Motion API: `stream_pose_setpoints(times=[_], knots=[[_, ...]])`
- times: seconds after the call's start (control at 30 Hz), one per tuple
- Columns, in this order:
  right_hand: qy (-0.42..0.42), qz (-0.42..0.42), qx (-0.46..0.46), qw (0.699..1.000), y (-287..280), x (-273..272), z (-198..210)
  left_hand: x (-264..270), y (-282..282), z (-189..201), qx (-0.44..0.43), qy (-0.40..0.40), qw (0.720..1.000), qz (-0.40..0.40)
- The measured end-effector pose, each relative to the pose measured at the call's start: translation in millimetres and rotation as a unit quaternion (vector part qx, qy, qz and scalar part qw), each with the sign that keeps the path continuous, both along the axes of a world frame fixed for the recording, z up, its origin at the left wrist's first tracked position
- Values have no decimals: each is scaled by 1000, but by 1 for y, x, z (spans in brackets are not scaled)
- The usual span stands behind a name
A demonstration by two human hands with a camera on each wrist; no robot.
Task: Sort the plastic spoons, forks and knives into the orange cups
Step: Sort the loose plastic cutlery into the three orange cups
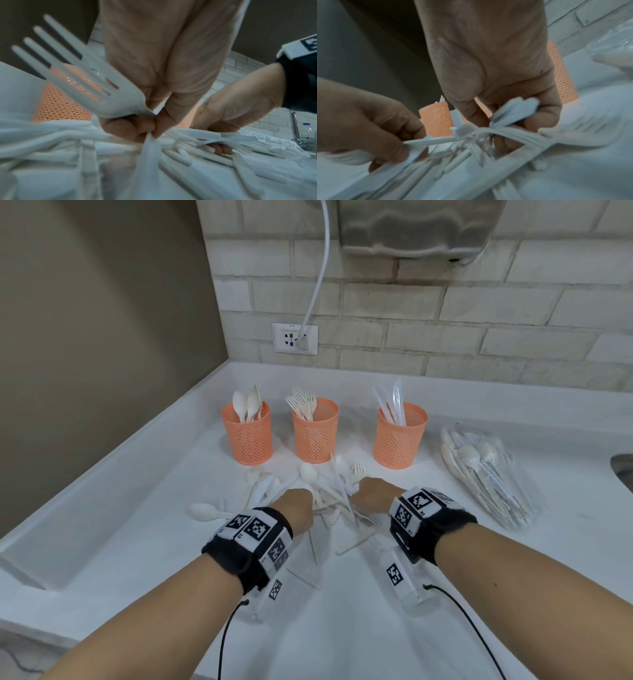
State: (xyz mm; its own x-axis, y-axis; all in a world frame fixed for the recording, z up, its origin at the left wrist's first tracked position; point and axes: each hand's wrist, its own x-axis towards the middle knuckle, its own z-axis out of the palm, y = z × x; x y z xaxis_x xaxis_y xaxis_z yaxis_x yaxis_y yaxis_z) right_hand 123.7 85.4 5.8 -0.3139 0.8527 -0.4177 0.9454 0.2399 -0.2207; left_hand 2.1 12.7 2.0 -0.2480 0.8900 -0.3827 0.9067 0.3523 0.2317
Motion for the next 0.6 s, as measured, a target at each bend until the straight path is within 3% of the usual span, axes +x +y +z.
stream_pose_setpoints(times=[0.13,0.23,0.43,0.6], knots=[[21,42,-28,999,7,20,6,-9,2,2,27,-42,999,22],[16,43,-10,999,10,31,9,-16,6,3,74,-150,983,78],[59,19,-54,997,8,44,6,-9,13,16,163,-322,918,163],[1,53,11,999,-4,32,-5,-4,21,17,195,-450,851,188]])
